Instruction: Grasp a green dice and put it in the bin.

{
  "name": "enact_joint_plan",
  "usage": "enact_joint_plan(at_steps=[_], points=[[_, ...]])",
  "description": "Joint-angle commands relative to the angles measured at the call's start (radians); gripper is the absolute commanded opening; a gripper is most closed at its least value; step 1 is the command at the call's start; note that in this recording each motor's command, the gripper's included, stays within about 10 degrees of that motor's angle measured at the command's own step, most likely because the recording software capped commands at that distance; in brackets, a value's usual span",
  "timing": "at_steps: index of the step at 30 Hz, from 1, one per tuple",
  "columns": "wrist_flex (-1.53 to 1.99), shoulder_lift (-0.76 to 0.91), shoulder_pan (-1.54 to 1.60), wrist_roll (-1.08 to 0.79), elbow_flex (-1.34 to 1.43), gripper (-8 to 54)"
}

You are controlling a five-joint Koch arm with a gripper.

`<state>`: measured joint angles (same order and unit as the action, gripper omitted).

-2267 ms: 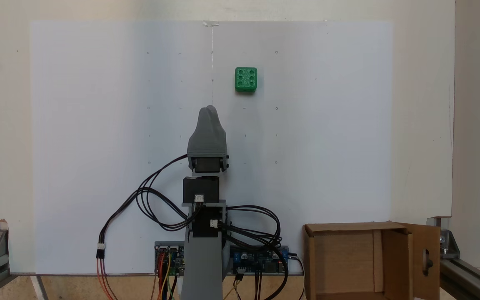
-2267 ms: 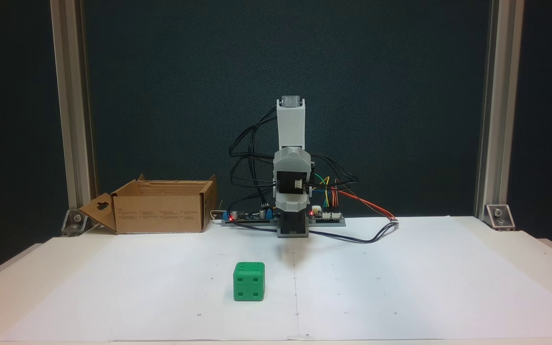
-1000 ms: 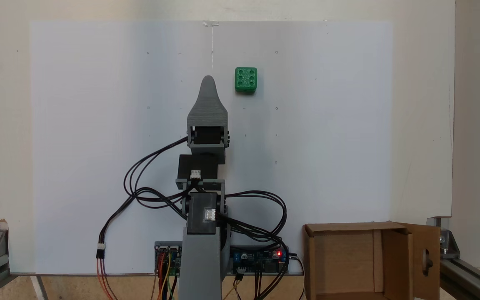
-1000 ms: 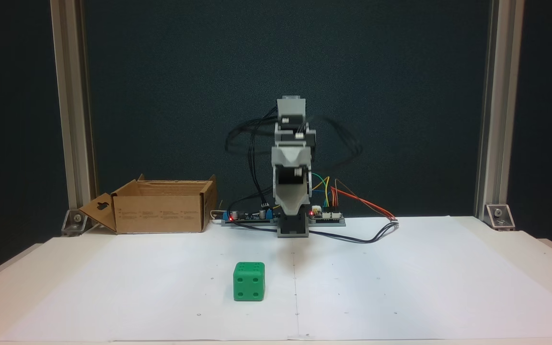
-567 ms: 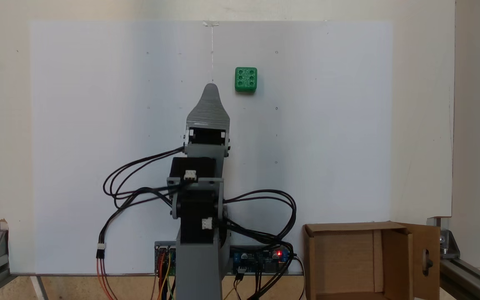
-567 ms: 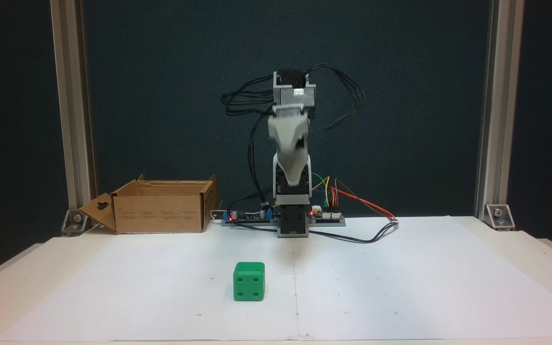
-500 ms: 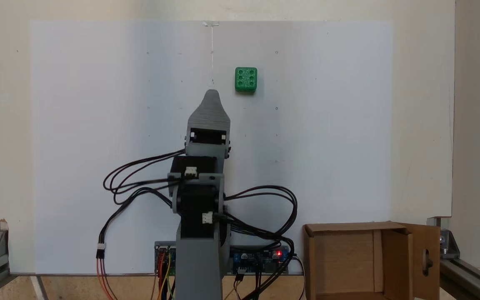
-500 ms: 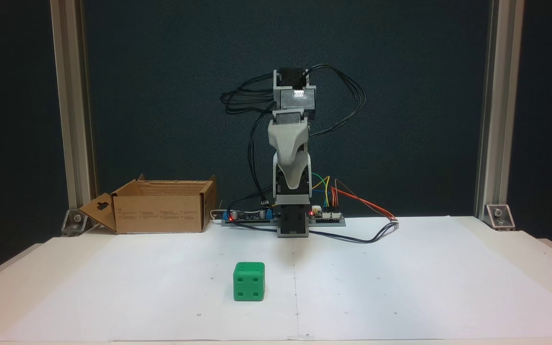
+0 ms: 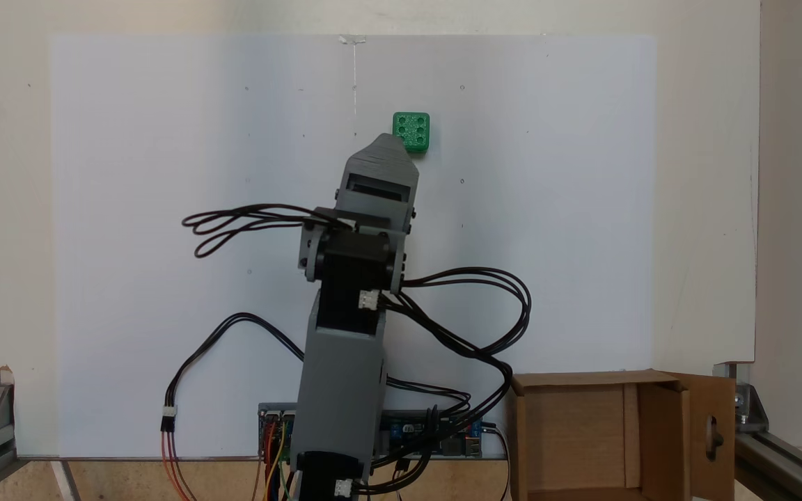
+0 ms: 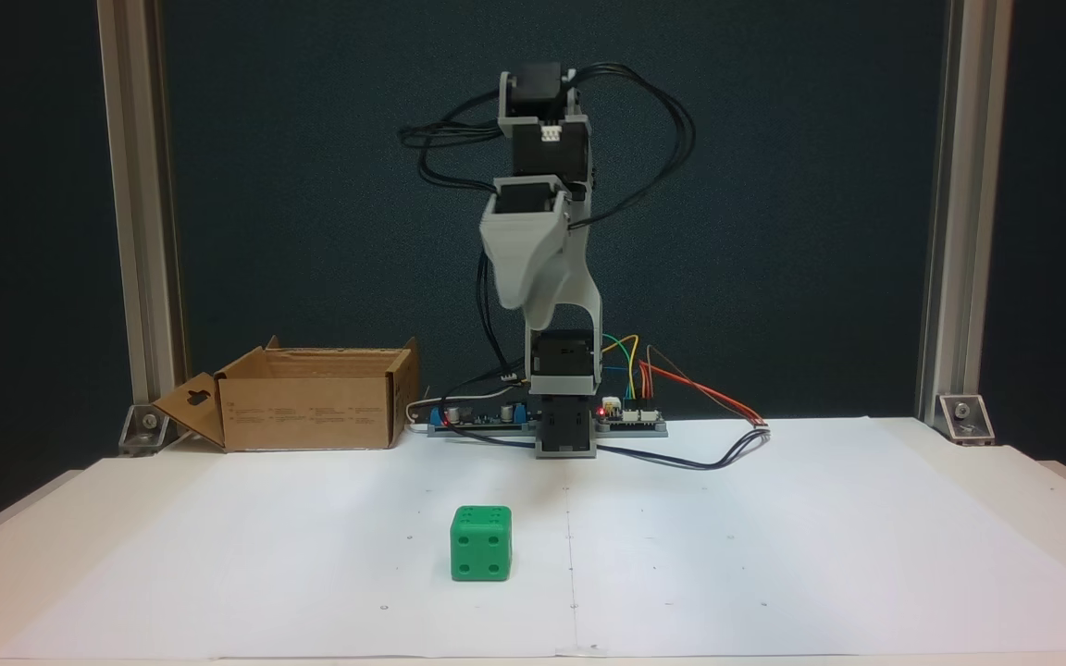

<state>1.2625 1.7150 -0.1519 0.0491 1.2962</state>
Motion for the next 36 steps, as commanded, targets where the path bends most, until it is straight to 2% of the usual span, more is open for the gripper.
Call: enact_joint_plan(at_steps=[1, 11, 19, 36], points=[[0.054, -0.002, -0.023, -0.109, -0.083, 43.8], [0.160, -0.074, -0.130, -0.265, -0.190, 45.0], [0.166, -0.141, -0.137, -0.265, -0.202, 45.2], [0.163, -0.394, -0.173, -0.314, -0.301, 46.0]])
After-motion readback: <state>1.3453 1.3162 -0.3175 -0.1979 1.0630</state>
